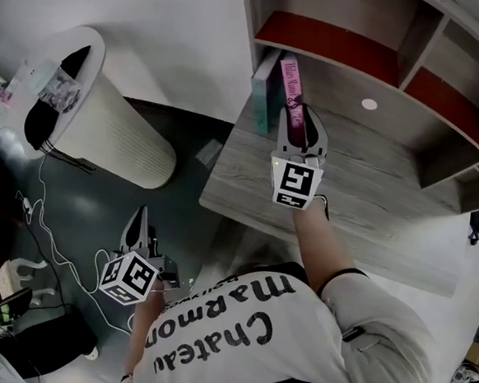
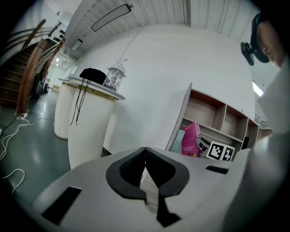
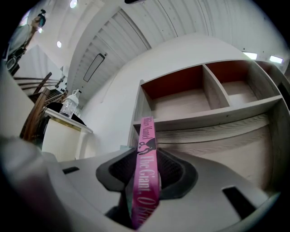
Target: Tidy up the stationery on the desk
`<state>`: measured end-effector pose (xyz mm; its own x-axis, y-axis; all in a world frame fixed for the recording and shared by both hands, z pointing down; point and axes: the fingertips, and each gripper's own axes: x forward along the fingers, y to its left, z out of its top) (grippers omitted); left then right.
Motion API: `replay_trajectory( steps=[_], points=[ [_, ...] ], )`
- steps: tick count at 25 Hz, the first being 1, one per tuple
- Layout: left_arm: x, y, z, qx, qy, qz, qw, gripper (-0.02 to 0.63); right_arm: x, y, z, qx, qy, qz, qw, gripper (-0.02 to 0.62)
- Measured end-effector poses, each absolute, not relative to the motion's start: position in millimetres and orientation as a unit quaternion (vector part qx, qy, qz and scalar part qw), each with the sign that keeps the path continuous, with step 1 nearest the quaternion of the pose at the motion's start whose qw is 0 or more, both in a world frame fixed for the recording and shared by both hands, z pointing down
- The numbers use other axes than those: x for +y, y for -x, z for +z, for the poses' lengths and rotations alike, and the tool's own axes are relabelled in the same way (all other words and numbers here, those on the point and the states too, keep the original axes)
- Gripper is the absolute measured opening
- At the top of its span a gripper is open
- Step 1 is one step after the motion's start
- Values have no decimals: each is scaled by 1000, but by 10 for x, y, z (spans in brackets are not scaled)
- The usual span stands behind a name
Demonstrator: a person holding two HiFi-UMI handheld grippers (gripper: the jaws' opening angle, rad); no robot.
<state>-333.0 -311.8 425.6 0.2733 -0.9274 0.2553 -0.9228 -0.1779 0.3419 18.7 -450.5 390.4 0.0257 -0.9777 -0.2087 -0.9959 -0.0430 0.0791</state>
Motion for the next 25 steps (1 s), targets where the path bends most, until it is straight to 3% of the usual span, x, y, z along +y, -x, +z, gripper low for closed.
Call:
replay_trajectory(
  steps=[8, 25],
  points=[
    [-3243, 3379, 4411, -599, -771, 9, 216, 15, -4627, -131, 4108, 682, 722, 90, 74, 149],
    [-3284, 3509, 4647, -581, -766, 73, 267, 15, -4568, 102, 4363, 679, 729, 60, 64, 143]
  ],
)
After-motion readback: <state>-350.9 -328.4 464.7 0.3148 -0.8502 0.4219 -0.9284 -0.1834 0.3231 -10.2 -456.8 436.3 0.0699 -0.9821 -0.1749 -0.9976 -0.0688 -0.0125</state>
